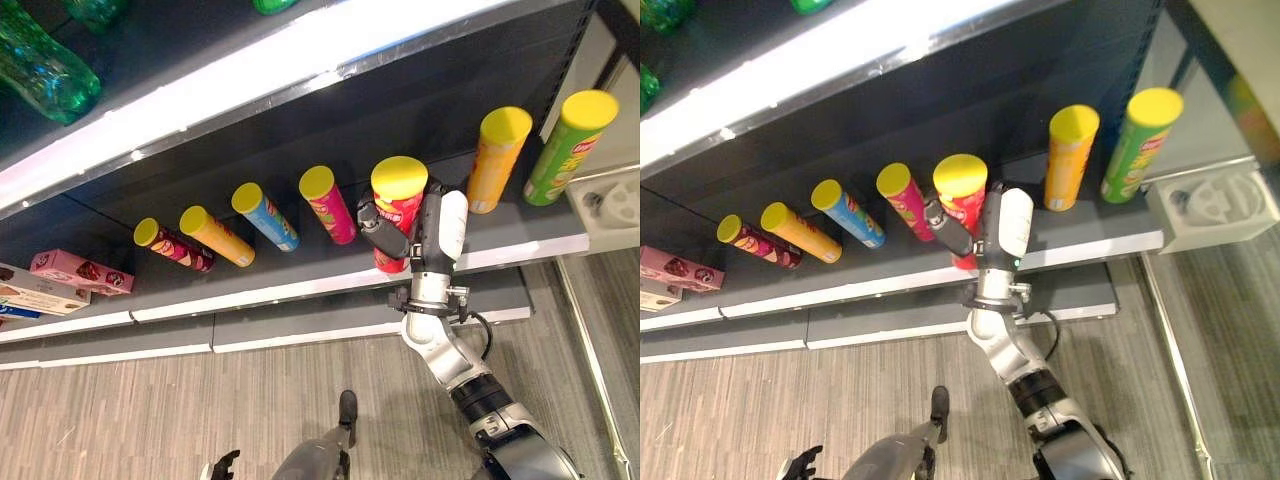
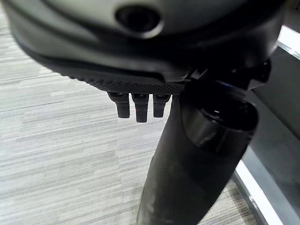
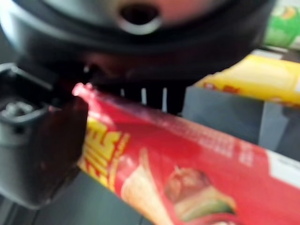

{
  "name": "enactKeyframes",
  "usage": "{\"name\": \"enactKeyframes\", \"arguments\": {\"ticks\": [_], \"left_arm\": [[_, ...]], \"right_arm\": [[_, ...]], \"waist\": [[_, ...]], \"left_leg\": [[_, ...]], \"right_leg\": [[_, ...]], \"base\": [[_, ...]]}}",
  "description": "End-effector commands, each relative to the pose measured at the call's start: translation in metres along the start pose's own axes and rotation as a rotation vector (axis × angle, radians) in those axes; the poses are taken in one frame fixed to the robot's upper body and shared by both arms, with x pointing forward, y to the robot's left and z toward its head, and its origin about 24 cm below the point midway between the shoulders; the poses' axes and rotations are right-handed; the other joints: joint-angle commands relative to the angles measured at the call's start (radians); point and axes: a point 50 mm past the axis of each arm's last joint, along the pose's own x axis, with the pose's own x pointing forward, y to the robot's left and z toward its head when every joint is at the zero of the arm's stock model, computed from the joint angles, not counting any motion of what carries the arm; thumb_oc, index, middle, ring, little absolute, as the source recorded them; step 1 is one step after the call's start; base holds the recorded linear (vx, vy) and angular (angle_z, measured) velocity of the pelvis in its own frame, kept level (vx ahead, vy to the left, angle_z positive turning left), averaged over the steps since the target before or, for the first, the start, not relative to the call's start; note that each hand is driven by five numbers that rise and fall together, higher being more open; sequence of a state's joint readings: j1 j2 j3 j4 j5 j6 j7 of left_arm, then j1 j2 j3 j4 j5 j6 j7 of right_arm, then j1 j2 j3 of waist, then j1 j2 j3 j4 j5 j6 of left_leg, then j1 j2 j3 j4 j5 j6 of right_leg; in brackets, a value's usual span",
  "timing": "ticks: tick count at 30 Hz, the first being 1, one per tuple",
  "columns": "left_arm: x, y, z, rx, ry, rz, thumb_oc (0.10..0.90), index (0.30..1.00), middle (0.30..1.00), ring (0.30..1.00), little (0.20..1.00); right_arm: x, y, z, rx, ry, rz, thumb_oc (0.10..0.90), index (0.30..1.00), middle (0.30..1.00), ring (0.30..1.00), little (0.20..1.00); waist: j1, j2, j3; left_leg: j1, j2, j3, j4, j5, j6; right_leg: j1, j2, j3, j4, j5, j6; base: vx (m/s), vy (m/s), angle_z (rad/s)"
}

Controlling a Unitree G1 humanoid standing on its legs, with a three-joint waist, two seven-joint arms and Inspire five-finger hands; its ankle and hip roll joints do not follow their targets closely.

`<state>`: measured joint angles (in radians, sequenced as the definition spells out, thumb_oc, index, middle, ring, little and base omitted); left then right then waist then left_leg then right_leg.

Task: Put the goods on the table back onto the shelves and tidy them up.

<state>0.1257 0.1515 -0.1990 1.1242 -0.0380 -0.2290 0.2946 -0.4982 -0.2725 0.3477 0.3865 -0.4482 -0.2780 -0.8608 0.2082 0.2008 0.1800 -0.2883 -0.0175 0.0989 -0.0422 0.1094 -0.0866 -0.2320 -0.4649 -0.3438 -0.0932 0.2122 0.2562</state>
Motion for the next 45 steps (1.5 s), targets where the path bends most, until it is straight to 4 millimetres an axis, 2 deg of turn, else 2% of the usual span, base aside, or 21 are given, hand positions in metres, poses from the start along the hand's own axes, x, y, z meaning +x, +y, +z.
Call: {"name": "enactKeyframes", "arguments": {"ticks": [1,8,10,17,22,25,26,27,28,29,31,38,45], "left_arm": [[0.008,0.034,0.01,0.058,-0.068,0.12,0.8,0.9,0.9,0.9,0.9],[0.012,0.038,0.027,0.042,-0.134,0.168,0.8,0.9,0.9,0.9,0.9],[0.013,0.041,0.034,0.03,-0.162,0.185,0.8,0.9,0.9,0.9,0.9],[0.016,0.048,0.056,-0.003,-0.245,0.229,0.8,0.9,0.9,0.9,0.9],[0.017,0.052,0.078,-0.012,-0.33,0.262,0.8,0.9,0.9,0.9,0.9],[0.017,0.053,0.082,-0.016,-0.347,0.266,0.8,0.9,0.9,0.9,0.9],[0.004,0.003,0.069,-0.097,-0.332,0.181,0.8,0.9,0.9,0.9,0.9],[0.006,0.002,0.083,-0.011,-0.391,0.185,0.8,0.9,0.9,0.9,0.9],[0.008,0.0,0.092,0.007,-0.411,0.182,0.8,0.9,0.9,0.9,0.9],[0.009,-0.006,0.106,0.031,-0.451,0.177,0.8,0.9,0.9,0.9,0.9],[0.008,-0.011,0.112,0.05,-0.479,0.169,0.8,0.9,0.9,0.9,0.9],[0.001,-0.019,0.117,0.075,-0.544,0.153,0.8,0.9,0.9,0.9,0.9],[-0.001,-0.017,0.121,0.101,-0.587,0.162,0.8,0.9,0.9,0.9,0.9]], "right_arm": [[0.034,0.0,0.052,0.103,-0.281,-0.096,0.4,0.3,0.3,0.3,0.3],[0.05,-0.01,0.051,0.015,-0.33,-0.148,0.4,0.3,0.3,0.3,0.3],[0.056,-0.012,0.05,-0.011,-0.336,-0.161,0.4,0.3,0.3,0.3,0.3],[0.068,-0.019,0.048,-0.066,-0.369,-0.193,0.4,0.3,0.3,0.3,0.3],[0.079,-0.027,0.047,-0.138,-0.404,-0.216,0.4,0.3,0.3,0.3,0.3],[0.085,-0.032,0.047,-0.162,-0.415,-0.23,0.4,0.3,0.3,0.3,0.3],[0.089,-0.033,0.043,-0.145,-0.358,-0.271,0.4,0.3,0.3,0.3,0.3],[0.102,-0.057,0.039,-0.259,-0.404,-0.348,0.4,0.3,0.3,0.3,0.3],[0.106,-0.066,0.037,-0.288,-0.411,-0.372,0.4,0.3,0.3,0.3,0.3],[0.11,-0.07,0.037,-0.302,-0.416,-0.394,0.4,0.3,0.3,0.3,0.3],[0.112,-0.073,0.039,-0.304,-0.425,-0.415,0.4,0.3,0.3,0.3,0.3],[0.12,-0.085,0.046,-0.318,-0.458,-0.48,0.4,0.3,0.3,0.3,0.3],[0.131,-0.1,0.038,-0.271,-0.381,-0.547,0.4,0.3,0.3,0.3,0.3]], "waist": [[0.051,0.008,-0.027],[0.077,0.03,-0.046],[0.093,0.04,-0.051],[0.105,0.045,-0.052],[0.113,0.053,-0.054],[0.115,0.054,-0.059],[0.123,0.039,-0.052],[0.123,0.032,-0.058],[0.12,0.029,-0.06],[0.119,0.026,-0.067],[0.121,0.026,-0.071],[0.137,0.027,-0.093],[0.161,0.032,-0.107]], "left_leg": [[-0.1,-0.058,-0.025,0.178,-0.162,0.05],[-0.225,-0.089,-0.005,0.251,-0.185,0.061],[-0.236,-0.081,-0.006,0.265,-0.214,0.056],[-0.31,-0.085,0.004,0.304,-0.222,0.06],[-0.391,-0.094,0.02,0.341,-0.23,0.062],[-0.415,-0.098,0.026,0.354,-0.233,0.065],[-0.428,-0.096,0.02,0.357,-0.232,0.066],[-0.457,-0.099,0.023,0.371,-0.237,0.068],[-0.472,-0.103,0.024,0.376,-0.238,0.07],[-0.491,-0.105,0.027,0.378,-0.238,0.073],[-0.506,-0.108,0.027,0.38,-0.238,0.075],[-0.551,-0.114,0.022,0.389,-0.24,0.081],[-0.582,-0.122,0.008,0.391,-0.237,0.084]], "right_leg": [[-0.071,-0.071,0.029,0.006,0.164,0.006],[-0.153,-0.125,0.013,0.013,0.214,0.006],[-0.158,-0.118,0.014,0.014,0.201,0.006],[-0.214,-0.132,0.019,0.017,0.211,0.006],[-0.281,-0.147,0.028,0.02,0.215,0.006],[-0.3,-0.152,0.034,0.021,0.215,0.006],[-0.302,-0.16,0.022,0.021,0.209,0.006],[-0.326,-0.165,0.029,0.026,0.207,0.006],[-0.341,-0.168,0.035,0.029,0.205,0.006],[-0.364,-0.174,0.046,0.031,0.204,0.006],[-0.378,-0.176,0.049,0.029,0.206,0.006],[-0.407,-0.185,0.044,0.028,0.211,0.006],[-0.41,-0.188,0.026,0.02,0.213,0.006]], "base": [[-0.04,0.064,0.12],[-0.03,0.075,0.08],[0.05,0.045,0.01],[0.01,0.011,0.0],[0.0,0.021,-0.01],[0.01,0.012,-0.02],[-0.03,-0.093,-0.08],[-0.02,-0.102,-0.07],[0.03,-0.017,-0.08],[0.0,0.0,0.0],[0.02,0.024,0.0],[0.02,-0.002,-0.01],[0.02,-0.019,0.07]]}}
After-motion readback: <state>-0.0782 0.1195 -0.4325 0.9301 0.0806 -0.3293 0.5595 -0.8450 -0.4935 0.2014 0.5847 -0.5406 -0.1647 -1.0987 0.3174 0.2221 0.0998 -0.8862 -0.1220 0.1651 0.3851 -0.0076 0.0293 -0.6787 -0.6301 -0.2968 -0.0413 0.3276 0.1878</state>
